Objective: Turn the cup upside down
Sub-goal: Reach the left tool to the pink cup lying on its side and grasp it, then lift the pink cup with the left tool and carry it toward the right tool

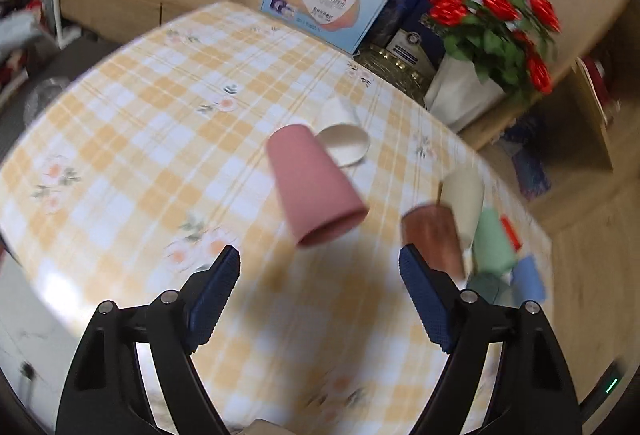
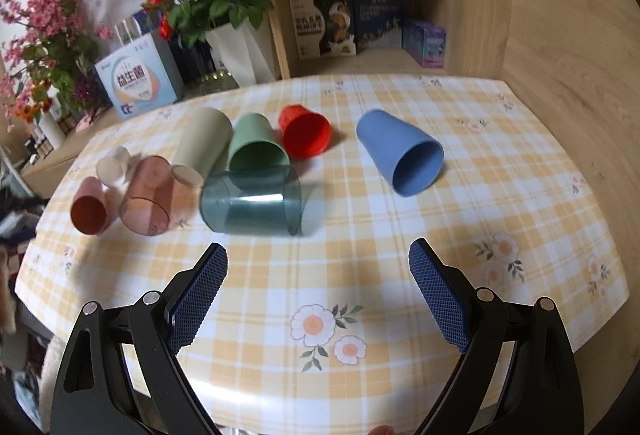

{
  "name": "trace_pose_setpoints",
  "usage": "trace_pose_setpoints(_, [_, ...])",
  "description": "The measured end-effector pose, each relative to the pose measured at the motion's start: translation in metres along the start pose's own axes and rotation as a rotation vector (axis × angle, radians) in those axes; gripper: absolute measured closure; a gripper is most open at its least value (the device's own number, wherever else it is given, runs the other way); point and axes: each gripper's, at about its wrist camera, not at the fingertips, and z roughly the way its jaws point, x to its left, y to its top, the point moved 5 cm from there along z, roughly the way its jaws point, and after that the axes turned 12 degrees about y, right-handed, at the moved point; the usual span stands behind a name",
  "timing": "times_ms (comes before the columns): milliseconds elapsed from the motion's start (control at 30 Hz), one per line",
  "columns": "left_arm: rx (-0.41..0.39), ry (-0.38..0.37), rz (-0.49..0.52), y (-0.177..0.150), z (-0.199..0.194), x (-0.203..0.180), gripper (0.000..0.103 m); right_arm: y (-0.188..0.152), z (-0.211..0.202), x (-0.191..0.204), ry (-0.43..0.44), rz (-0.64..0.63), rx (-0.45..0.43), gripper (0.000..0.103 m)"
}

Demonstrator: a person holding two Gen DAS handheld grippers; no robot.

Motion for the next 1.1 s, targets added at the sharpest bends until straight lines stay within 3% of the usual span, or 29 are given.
trace_pose_setpoints(133, [0.123,-0.042,-0.135,0.028,0.044,-0.008,0.024,-0.001,0.009,-0.009,-0.010,0.007,0.014,0.014])
trace_pose_setpoints(200, [0.154,-0.035,-0.150,0.035,0.060,-0.012,0.024,-0.003,0.013,-0.014,-0.014,0.014,0.023,0.014])
trace_pose_setpoints(367, [0.205,0.019,-0.168,0.046,0.097,-0.015,0.024,-0.007,0.025,-0.024,-0.025,0.034,0.053,0.014])
trace_pose_setpoints(633, [0.249,0.040,-0.191,0.048,0.129,-0.004,0.029,-0.010,0.041,-0.032,-0.026,0.054,0.086,0.014])
trace_pose_setpoints(833, [0.273,0.031,-0.116,0.038,0.125,-0.007,0.036,-0.012,0.044,-0.029,-0.018,0.050,0.092,0.014])
trace_pose_setpoints(1100, [0.298,0.105,0.098,0.003,0.109,-0.010,0.036,-0.012,0.048,-0.029,-0.010,0.060,0.095,0.014])
